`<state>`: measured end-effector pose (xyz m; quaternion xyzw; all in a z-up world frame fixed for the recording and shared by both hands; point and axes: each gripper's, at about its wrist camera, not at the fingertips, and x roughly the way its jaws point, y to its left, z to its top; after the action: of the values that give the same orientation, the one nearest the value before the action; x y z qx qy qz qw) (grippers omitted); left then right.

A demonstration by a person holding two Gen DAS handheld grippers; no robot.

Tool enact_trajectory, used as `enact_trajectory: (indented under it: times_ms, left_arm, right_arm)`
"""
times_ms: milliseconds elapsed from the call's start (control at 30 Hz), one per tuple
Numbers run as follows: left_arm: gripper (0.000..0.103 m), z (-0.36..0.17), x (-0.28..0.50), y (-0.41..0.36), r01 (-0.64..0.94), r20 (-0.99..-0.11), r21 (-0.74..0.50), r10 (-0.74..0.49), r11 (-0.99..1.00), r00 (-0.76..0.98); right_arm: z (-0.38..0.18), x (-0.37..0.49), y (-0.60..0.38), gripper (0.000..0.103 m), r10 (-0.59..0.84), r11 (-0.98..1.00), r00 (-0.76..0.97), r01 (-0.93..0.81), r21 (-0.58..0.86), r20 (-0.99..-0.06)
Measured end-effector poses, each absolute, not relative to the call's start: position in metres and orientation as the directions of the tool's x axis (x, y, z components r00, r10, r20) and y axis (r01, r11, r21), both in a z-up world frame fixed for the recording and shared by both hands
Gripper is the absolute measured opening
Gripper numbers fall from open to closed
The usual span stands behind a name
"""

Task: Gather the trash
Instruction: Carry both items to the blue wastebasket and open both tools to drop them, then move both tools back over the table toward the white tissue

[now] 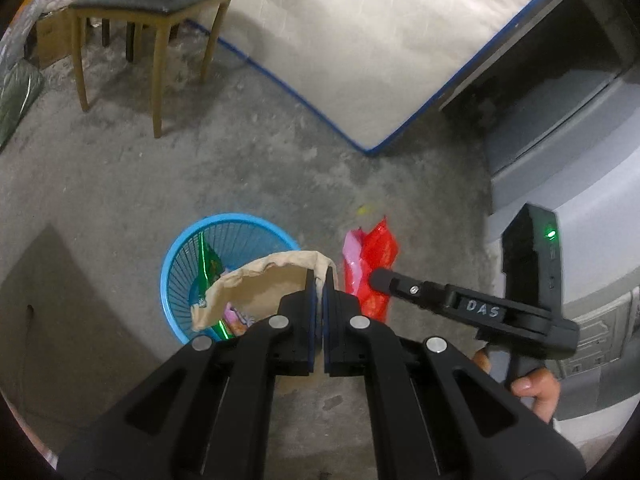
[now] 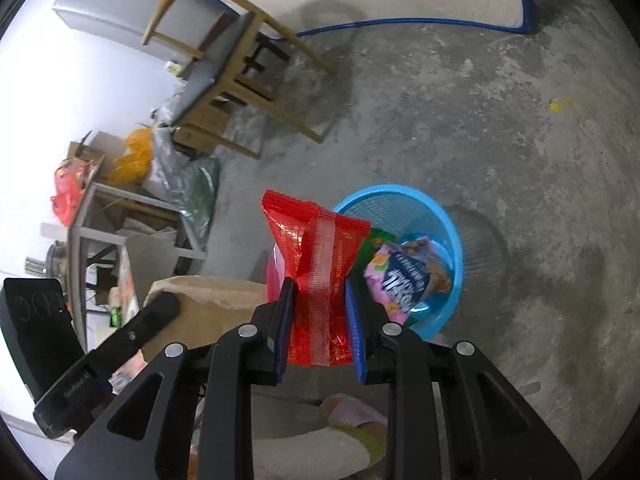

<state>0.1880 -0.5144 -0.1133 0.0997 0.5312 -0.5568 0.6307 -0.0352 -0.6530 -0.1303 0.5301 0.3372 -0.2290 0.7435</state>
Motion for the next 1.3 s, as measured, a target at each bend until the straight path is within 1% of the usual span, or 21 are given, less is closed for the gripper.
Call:
enact_trajectory:
  times_ms: [33, 67, 100, 133, 167, 267, 333, 533, 600, 733, 833, 967, 1100, 1300]
  left_arm:
    - [0.006, -0.122, 0.19, -0.521, 0.814, -0.795, -0.451, -0.579, 0.365, -0.18]
    - [0.02, -0.13, 0.192, -0.527, 0.816, -0.806, -0.441, -0.564, 0.373, -0.178]
    - [0.04, -0.134, 0.194, -0.528, 0.814, -0.815, -0.434, -0.553, 0.386, -0.173]
    - [0.045, -0.142, 0.196, -0.532, 0.807, -0.828, -0.422, -0.538, 0.412, -0.158]
    - [0.048, -0.145, 0.199, -0.533, 0.803, -0.831, -0.419, -0.534, 0.424, -0.152]
    - [0.048, -0.143, 0.204, -0.527, 0.783, -0.823, -0.428, -0.553, 0.451, -0.131]
    - [0.048, -0.139, 0.205, -0.521, 0.778, -0.816, -0.434, -0.565, 0.455, -0.125]
    - [0.048, -0.106, 0.21, -0.499, 0.769, -0.783, -0.445, -0.616, 0.459, -0.086]
    - [0.05, -0.092, 0.208, -0.491, 0.773, -0.768, -0.447, -0.636, 0.451, -0.073]
    - [0.054, -0.062, 0.2, -0.466, 0.794, -0.739, -0.43, -0.673, 0.43, -0.036]
    - [0.057, -0.041, 0.195, -0.434, 0.804, -0.717, -0.412, -0.697, 0.429, 0.005]
    - [0.062, -0.021, 0.192, -0.39, 0.8, -0.701, -0.391, -0.71, 0.456, 0.062]
    - [0.065, -0.003, 0.192, -0.345, 0.775, -0.689, -0.381, -0.713, 0.505, 0.126]
    - [0.071, 0.026, 0.19, -0.266, 0.734, -0.643, -0.34, -0.715, 0.587, 0.274]
  right_arm:
    - [-0.136, -0.033, -0.658, 0.027, 0.007, 0.331, 0.66, 0.707, 0.625, -0.751]
    - [-0.146, -0.027, -0.665, 0.029, -0.001, 0.336, 0.647, 0.718, 0.609, -0.762]
    - [-0.153, -0.023, -0.67, 0.036, 0.006, 0.341, 0.639, 0.722, 0.603, -0.769]
    - [-0.162, -0.017, -0.676, 0.039, 0.009, 0.344, 0.625, 0.731, 0.589, -0.781]
    - [-0.169, -0.013, -0.679, 0.046, 0.007, 0.353, 0.611, 0.739, 0.574, -0.791]
    - [-0.187, -0.002, -0.684, 0.048, 0.001, 0.374, 0.567, 0.764, 0.526, -0.824]
    - [-0.195, -0.001, -0.684, 0.048, 0.01, 0.362, 0.572, 0.762, 0.536, -0.82]
    - [-0.19, -0.008, -0.678, 0.049, 0.0, 0.363, 0.601, 0.745, 0.56, -0.799]
    - [-0.185, -0.013, -0.676, 0.049, -0.009, 0.366, 0.608, 0.741, 0.563, -0.794]
    - [-0.165, -0.028, -0.665, 0.051, -0.032, 0.385, 0.628, 0.726, 0.57, -0.778]
    - [-0.149, -0.04, -0.655, 0.058, -0.05, 0.401, 0.645, 0.712, 0.576, -0.763]
    - [-0.126, -0.057, -0.639, 0.063, -0.066, 0.429, 0.666, 0.692, 0.581, -0.743]
    - [-0.106, -0.069, -0.624, 0.064, -0.063, 0.451, 0.684, 0.669, 0.591, -0.727]
    - [-0.065, -0.06, -0.601, 0.064, -0.024, 0.528, 0.727, 0.592, 0.609, -0.686]
